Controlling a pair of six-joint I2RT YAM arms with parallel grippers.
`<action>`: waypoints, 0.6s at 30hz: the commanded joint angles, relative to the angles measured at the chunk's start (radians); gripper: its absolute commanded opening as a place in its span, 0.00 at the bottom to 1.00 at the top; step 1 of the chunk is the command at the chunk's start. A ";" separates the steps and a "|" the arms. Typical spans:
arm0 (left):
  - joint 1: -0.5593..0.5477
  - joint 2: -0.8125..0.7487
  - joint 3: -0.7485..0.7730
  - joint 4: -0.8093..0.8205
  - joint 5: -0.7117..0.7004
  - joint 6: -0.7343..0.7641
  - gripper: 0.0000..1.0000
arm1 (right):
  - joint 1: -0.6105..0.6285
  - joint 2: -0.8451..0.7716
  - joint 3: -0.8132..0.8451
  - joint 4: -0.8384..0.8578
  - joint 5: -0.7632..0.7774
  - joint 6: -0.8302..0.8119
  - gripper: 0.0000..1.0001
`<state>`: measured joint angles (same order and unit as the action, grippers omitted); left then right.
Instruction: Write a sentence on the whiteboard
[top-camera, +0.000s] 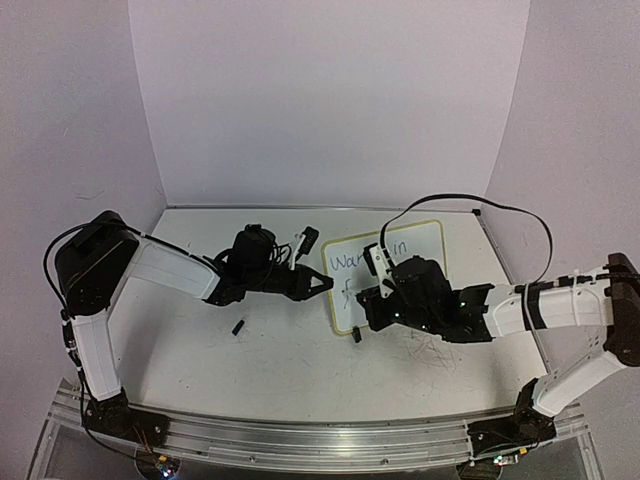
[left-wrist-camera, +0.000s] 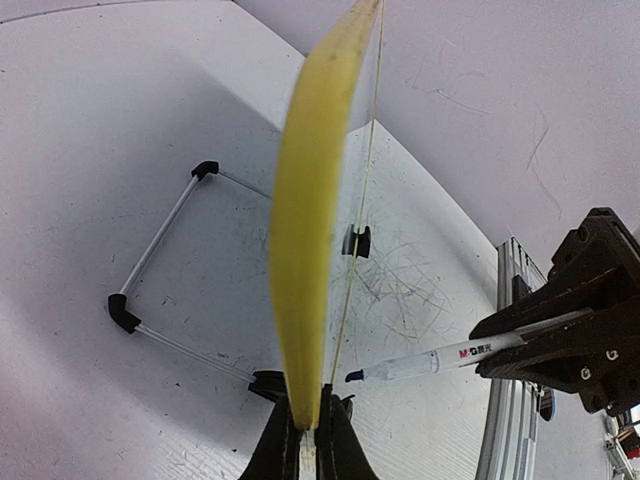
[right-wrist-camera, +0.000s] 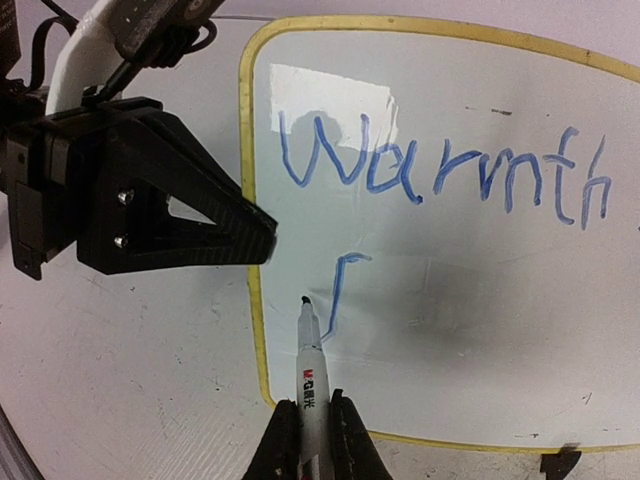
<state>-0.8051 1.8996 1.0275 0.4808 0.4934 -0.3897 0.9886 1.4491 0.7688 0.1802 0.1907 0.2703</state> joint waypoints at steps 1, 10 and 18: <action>-0.025 0.016 0.004 -0.068 -0.001 0.029 0.00 | -0.005 0.024 0.040 0.027 0.040 -0.011 0.00; -0.025 0.016 0.005 -0.071 -0.002 0.033 0.00 | -0.005 0.039 0.041 0.003 0.119 0.000 0.00; -0.025 0.019 0.007 -0.073 -0.002 0.032 0.00 | -0.008 0.029 0.041 -0.026 0.167 0.016 0.00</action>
<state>-0.8055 1.8996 1.0273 0.4801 0.4852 -0.3901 0.9899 1.4776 0.7746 0.1761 0.2682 0.2707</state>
